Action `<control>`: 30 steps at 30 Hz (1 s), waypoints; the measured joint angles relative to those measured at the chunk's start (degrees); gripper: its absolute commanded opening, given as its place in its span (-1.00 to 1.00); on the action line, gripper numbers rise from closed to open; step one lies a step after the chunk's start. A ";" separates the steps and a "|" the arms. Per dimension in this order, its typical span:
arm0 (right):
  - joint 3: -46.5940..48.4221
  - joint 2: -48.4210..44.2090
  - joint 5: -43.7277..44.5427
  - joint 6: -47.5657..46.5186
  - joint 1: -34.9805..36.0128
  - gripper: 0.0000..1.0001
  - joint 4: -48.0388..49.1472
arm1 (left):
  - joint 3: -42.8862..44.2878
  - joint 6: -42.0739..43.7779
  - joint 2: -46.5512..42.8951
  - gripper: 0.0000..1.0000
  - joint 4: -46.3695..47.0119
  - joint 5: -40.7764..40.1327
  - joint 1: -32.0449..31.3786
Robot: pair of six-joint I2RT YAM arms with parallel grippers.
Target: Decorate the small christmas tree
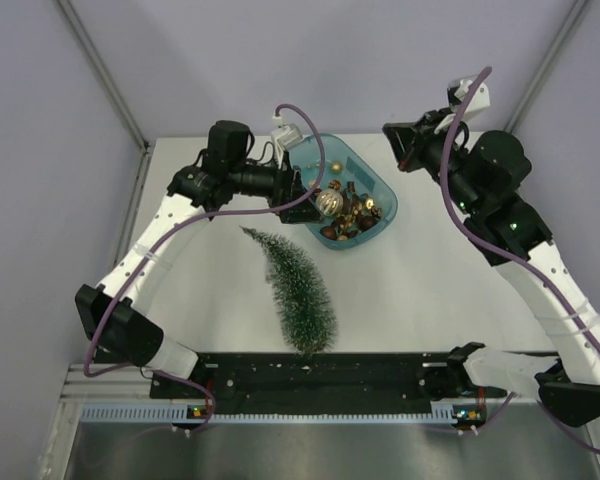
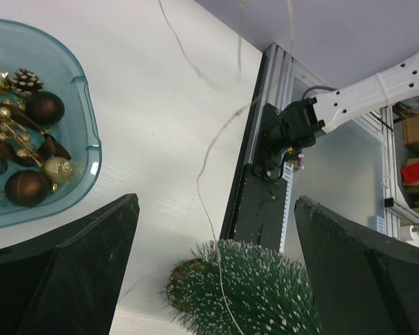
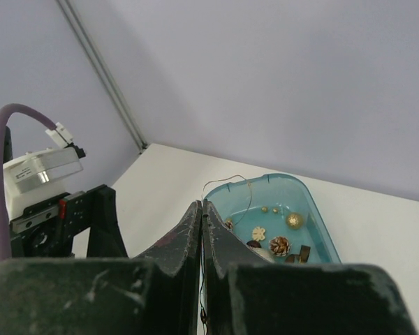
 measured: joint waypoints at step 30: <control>-1.33 0.26 -2.84 0.74 -0.09 -1.00 0.07 | 0.87 2.27 5.09 -0.99 6.40 -1.46 -1.95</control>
